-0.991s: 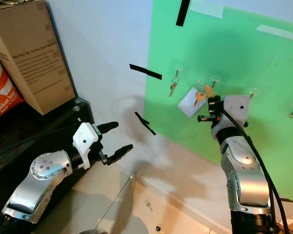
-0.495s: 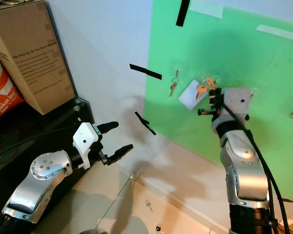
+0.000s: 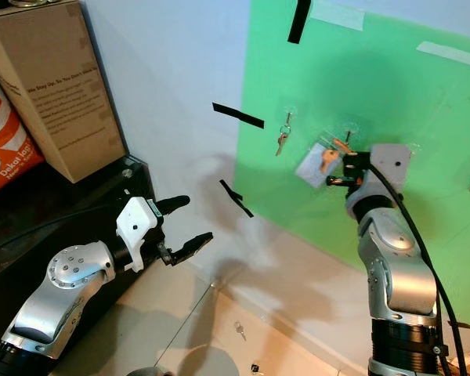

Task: Hang keys on a hook

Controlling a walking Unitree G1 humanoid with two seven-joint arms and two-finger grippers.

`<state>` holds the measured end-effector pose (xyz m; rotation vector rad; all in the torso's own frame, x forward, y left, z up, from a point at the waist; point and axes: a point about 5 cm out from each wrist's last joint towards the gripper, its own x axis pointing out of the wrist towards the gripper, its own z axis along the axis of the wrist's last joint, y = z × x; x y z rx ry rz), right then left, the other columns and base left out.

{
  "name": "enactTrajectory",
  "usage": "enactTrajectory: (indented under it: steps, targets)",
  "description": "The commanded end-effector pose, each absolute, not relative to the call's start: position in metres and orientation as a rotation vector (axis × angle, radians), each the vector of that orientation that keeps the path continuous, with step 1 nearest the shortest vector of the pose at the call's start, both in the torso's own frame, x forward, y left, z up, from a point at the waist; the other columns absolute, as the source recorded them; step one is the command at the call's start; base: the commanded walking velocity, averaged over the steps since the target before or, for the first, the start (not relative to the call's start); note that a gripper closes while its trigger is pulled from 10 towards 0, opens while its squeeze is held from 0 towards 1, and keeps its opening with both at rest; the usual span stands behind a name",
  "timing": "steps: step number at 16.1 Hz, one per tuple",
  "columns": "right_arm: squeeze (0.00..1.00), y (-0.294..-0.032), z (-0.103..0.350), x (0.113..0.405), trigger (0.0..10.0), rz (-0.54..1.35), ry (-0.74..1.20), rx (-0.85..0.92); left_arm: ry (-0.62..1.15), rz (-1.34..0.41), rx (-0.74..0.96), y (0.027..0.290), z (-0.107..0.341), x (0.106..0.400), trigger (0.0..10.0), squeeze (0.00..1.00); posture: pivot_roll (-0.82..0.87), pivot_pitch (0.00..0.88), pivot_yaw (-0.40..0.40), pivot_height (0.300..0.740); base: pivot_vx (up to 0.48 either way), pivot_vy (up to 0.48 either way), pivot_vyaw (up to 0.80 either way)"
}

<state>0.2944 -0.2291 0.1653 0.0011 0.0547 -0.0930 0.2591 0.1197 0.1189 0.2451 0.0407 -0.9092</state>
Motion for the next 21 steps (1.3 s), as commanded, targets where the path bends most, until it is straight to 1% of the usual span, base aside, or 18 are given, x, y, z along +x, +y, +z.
enactTrajectory:
  steps: [1,4,7,12,16,21]
  targets:
    - [0.00,-0.241,0.169,0.292,10.0,-0.157,0.045,0.020,0.010,-0.927,0.263,0.118,0.126,0.260,10.0,0.29,0.03,0.000,-0.039,0.740,0.000,0.000,0.00]
    - [0.00,-0.239,0.164,0.288,10.0,-0.137,0.065,0.042,0.011,-0.933,0.264,0.117,0.127,0.260,10.0,0.29,0.02,0.000,-0.035,0.740,0.000,0.000,0.00]
    - [0.00,-0.225,0.171,0.284,10.0,-0.022,0.016,0.069,0.009,-0.942,0.265,0.117,0.127,0.260,10.0,0.29,0.02,0.000,-0.028,0.740,0.000,0.000,0.00]
    - [0.00,-0.226,0.183,0.284,10.0,0.006,-0.030,0.117,0.009,-0.947,0.268,0.116,0.127,0.261,10.0,0.29,0.02,0.000,-0.026,0.740,0.000,0.000,0.00]
    - [0.00,-0.228,0.183,0.285,10.0,0.003,-0.016,0.220,0.010,-0.948,0.268,0.116,0.127,0.261,10.0,0.29,0.02,0.000,-0.028,0.740,0.000,0.000,0.00]
    - [0.00,-0.220,0.169,0.278,10.0,0.092,0.086,0.229,0.014,-0.950,0.268,0.116,0.127,0.260,10.0,0.29,0.02,0.000,-0.028,0.740,0.000,0.000,0.00]
